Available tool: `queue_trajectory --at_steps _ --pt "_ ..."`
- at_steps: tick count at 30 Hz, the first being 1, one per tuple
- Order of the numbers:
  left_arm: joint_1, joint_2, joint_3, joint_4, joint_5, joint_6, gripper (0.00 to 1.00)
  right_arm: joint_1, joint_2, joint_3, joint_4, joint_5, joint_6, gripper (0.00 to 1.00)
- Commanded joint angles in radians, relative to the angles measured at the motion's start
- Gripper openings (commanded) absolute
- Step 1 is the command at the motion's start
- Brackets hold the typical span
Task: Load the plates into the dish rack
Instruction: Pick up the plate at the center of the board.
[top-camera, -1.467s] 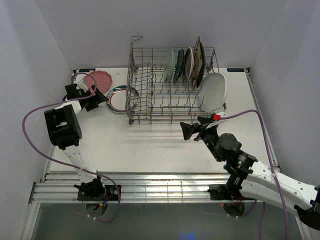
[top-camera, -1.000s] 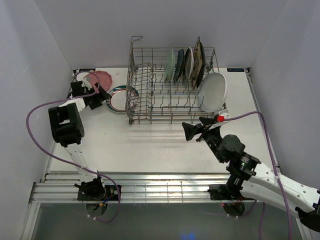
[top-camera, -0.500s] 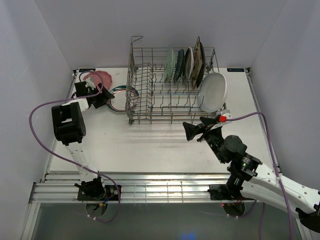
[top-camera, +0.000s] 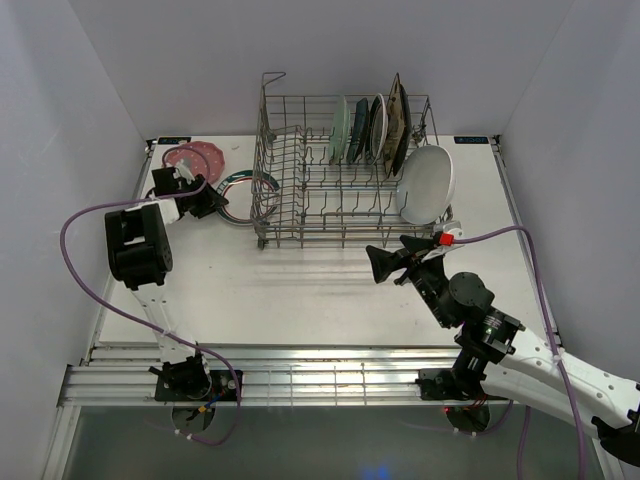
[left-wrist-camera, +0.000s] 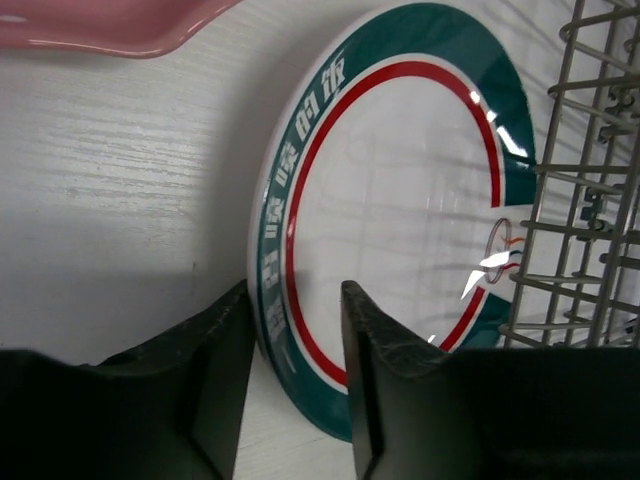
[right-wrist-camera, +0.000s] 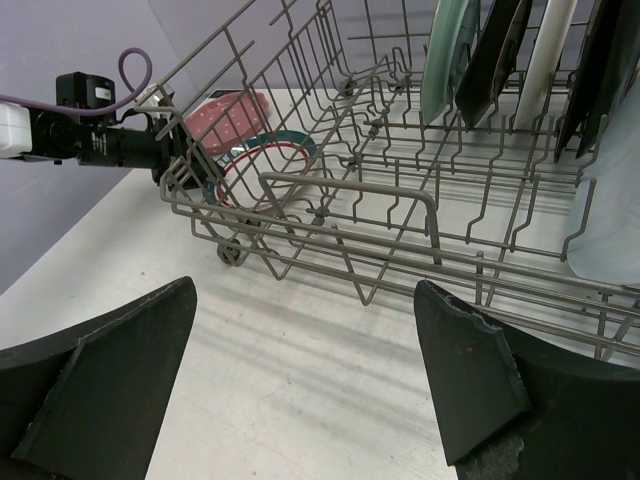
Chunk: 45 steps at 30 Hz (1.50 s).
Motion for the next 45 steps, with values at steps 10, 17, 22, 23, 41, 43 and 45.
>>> queue_trajectory --at_steps 10,17,22,23,41,43,45 --pt "0.003 0.033 0.012 -0.042 0.024 0.028 0.0 0.007 -0.012 -0.003 0.032 0.009 0.016 0.95" --pt "0.043 -0.01 -0.014 -0.036 -0.016 0.024 0.0 0.007 0.003 0.0 0.037 0.0 0.019 0.95" --pt "0.078 -0.039 -0.037 -0.028 -0.012 0.021 0.0 0.007 0.011 0.003 0.041 -0.009 0.019 0.95" --pt "0.083 -0.04 -0.04 -0.026 0.001 0.021 0.0 0.007 0.011 0.003 0.043 -0.011 0.019 0.95" --pt "0.218 -0.277 -0.146 -0.06 0.091 0.084 0.0 0.007 0.024 0.007 0.038 -0.022 0.022 0.95" --pt "0.247 -0.313 -0.161 -0.071 0.117 0.091 0.0 0.007 0.026 0.009 0.037 -0.026 0.022 0.95" --pt "0.261 -0.341 -0.173 -0.08 0.149 0.11 0.0 0.007 0.03 0.012 0.04 -0.034 0.022 0.95"
